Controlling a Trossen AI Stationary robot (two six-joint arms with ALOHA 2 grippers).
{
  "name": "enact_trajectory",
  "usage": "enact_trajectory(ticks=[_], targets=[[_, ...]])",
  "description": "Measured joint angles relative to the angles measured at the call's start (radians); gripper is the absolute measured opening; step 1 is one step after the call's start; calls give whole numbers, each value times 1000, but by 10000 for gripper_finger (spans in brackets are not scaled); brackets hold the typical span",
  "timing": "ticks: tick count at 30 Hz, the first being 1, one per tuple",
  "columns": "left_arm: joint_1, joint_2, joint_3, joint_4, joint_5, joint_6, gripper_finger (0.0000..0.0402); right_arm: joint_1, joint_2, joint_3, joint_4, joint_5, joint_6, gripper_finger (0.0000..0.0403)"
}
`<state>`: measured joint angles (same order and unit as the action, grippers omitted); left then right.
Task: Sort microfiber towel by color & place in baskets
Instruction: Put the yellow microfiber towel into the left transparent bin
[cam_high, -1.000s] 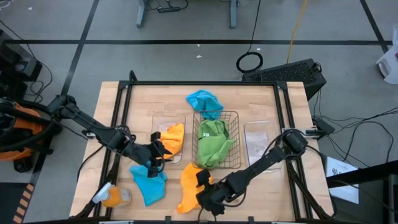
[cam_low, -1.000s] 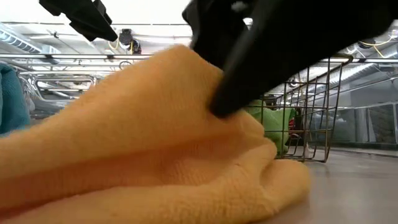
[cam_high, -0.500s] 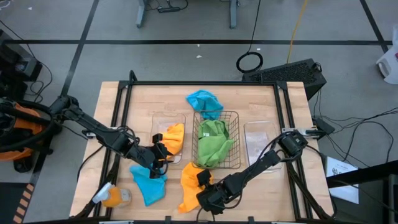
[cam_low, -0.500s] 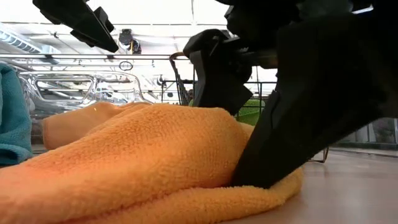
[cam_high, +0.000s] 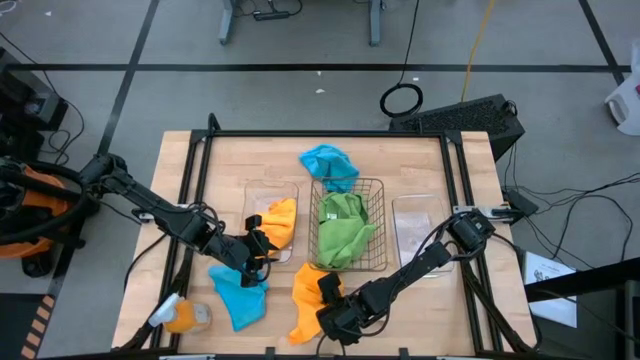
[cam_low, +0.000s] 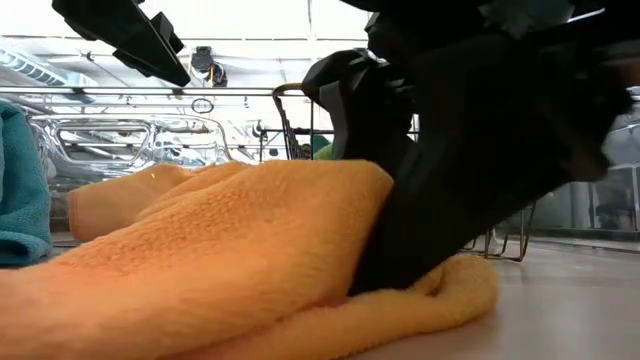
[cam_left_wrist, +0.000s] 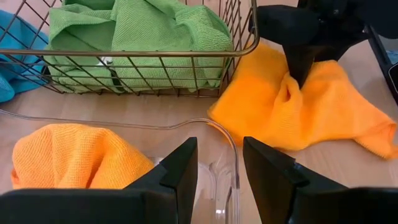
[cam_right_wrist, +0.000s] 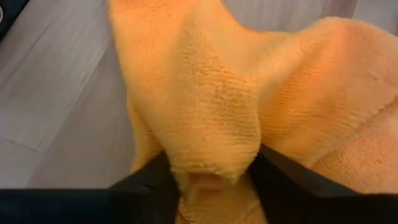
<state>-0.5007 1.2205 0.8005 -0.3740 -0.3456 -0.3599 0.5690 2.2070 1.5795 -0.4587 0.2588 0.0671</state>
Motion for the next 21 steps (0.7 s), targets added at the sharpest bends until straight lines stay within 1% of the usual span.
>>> enact_trajectory(ticks=[5, 8, 10, 15, 21], targets=[[0, 0, 0, 0, 0, 0, 134, 0, 0, 0, 5, -3, 0, 67], [0, 0, 0, 0, 0, 0, 134, 0, 0, 0, 14, -3, -1, 18], [0, 0, 0, 0, 0, 0, 134, 0, 0, 0, 18, -3, 0, 9], [0, 0, 0, 1, 0, 0, 134, 2, -12, 4, 10, -2, 23, 19], [0, 0, 0, 44, 0, 10, 134, 5, -64, 42, -8, 3, 13, 4]])
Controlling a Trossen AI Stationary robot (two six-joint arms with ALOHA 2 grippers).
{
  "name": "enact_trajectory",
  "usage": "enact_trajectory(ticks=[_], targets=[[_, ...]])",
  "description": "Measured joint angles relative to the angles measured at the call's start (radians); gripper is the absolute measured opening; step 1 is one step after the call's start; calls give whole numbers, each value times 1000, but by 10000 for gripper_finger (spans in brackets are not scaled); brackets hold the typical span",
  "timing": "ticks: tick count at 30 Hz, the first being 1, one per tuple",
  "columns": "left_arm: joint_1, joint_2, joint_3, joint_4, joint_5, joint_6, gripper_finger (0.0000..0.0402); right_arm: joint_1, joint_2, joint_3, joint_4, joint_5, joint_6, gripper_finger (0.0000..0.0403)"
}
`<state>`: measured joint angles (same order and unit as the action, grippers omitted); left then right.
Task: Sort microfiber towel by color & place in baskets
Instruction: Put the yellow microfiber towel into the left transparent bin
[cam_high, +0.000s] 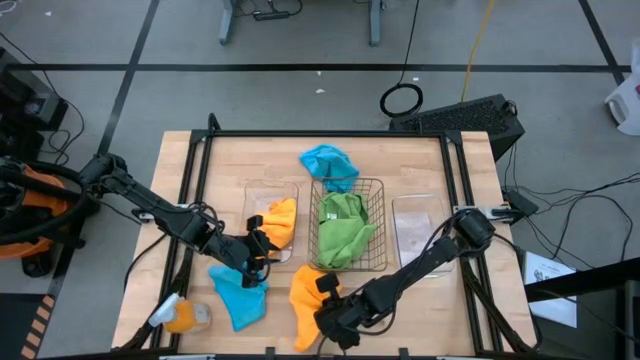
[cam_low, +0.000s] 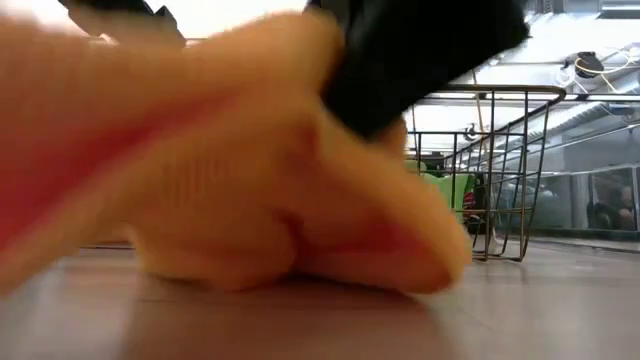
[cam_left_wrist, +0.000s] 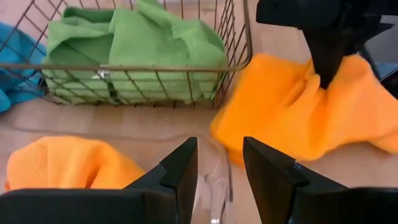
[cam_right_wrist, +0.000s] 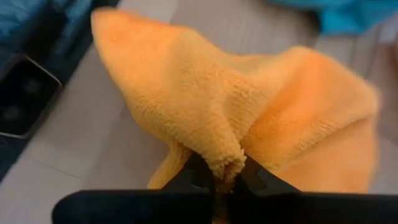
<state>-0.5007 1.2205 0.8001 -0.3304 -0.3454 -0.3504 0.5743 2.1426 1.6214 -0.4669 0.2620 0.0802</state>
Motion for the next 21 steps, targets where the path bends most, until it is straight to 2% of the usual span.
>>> enact_trajectory(ticks=[9, 13, 21], targets=[[-21, 0, 0, 106, 0, 76, 134, 9, -139, 23, -8, 67, -77, 6], [-37, 0, 0, 186, -1, 112, 134, 19, -200, 23, -10, 177, -131, 6], [-56, 0, 0, 346, -14, 201, 134, 30, -267, 23, 4, 473, -245, 6]])
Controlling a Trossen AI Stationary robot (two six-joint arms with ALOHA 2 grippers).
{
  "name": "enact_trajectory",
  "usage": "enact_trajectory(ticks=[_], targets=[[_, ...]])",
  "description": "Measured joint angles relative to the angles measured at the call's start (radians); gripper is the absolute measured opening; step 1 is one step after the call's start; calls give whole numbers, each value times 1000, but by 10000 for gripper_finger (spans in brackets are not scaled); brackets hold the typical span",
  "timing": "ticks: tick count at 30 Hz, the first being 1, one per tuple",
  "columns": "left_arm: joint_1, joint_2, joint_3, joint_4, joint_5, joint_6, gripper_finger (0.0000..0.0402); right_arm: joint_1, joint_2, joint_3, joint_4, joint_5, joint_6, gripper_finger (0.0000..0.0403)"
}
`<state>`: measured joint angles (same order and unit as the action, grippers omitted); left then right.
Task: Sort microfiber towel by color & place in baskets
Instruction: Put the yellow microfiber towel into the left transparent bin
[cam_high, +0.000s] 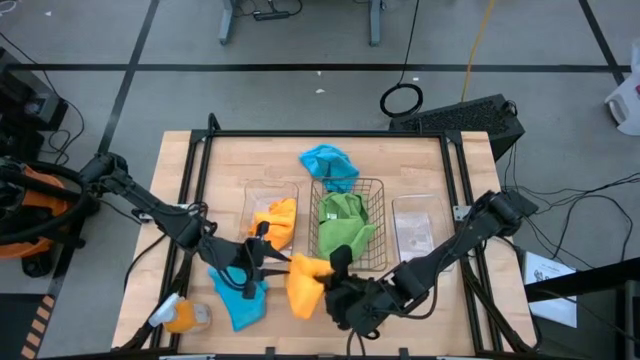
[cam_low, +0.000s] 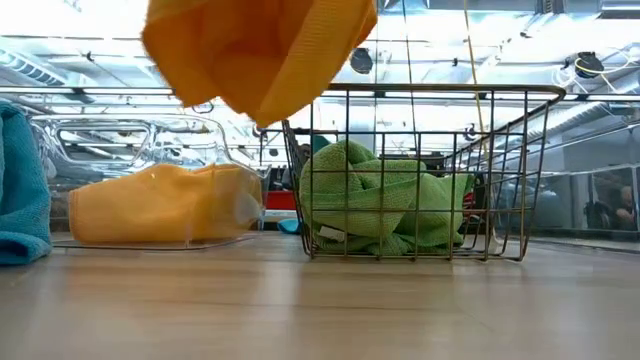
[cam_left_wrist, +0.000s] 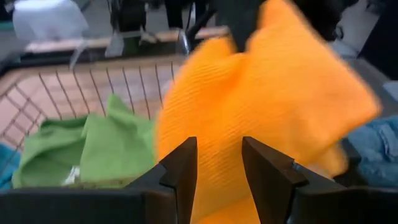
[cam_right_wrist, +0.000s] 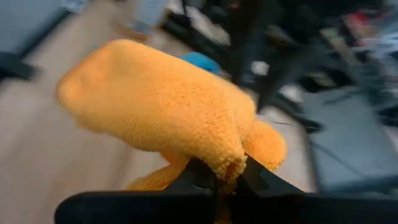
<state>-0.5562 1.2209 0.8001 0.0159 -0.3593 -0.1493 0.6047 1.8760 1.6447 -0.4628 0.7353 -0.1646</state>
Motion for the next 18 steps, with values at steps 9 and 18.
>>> enact_trajectory(ticks=[9, 18], targets=[[-37, 57, 0, 203, -80, 118, 168, 6, -3, 0, 34, 275, -86, 6], [-42, 108, 0, 341, -188, 194, 286, 6, -3, 0, 60, 316, -87, 6]])
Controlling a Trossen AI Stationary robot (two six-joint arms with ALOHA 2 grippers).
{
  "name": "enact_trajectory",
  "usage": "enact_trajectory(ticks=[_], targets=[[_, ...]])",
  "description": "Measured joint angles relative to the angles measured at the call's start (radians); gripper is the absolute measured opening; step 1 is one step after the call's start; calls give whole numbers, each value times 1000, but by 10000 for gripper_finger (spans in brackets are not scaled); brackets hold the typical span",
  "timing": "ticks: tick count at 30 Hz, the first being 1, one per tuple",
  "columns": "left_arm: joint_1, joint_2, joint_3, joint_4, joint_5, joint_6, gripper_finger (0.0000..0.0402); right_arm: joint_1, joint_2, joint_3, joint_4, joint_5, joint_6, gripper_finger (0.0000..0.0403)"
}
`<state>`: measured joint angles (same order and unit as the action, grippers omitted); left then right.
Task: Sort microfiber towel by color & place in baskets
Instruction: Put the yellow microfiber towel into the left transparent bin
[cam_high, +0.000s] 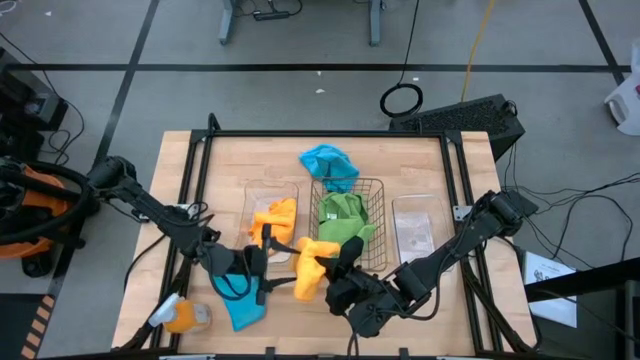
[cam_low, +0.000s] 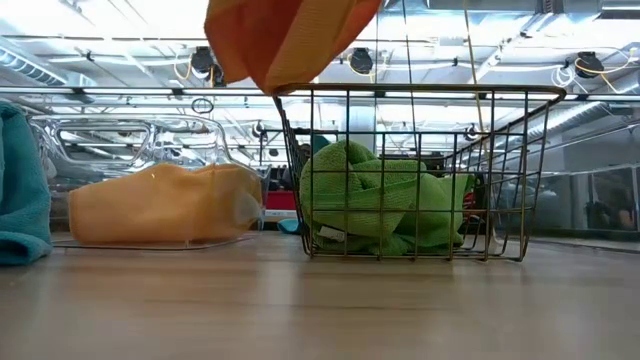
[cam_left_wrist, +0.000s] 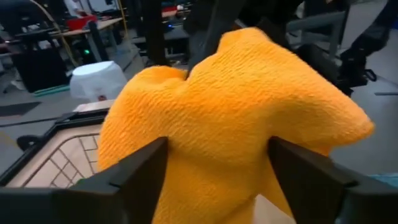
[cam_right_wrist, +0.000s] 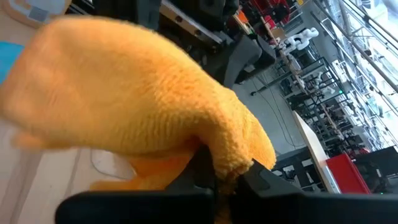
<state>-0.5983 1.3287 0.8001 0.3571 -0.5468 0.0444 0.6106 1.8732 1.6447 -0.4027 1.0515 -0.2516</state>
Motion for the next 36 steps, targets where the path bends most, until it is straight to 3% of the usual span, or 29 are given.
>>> enact_trajectory(ticks=[7, 13, 20, 26, 36], targets=[[-37, -18, 0, 0, -7, 16, 359, 0, 0, 0, 2, -2, 0, 6], [-73, -35, 0, 75, -6, -35, 396, 0, 0, 0, 1, -7, 3, 6], [-46, 20, 0, 138, 80, -126, 398, -3, 0, 0, 12, -7, 0, 6], [13, 64, 0, 128, 15, -217, 398, -3, 0, 0, 11, -6, 2, 6], [27, 65, 0, 107, -96, -189, 398, -3, 0, 0, 10, -6, 3, 6]])
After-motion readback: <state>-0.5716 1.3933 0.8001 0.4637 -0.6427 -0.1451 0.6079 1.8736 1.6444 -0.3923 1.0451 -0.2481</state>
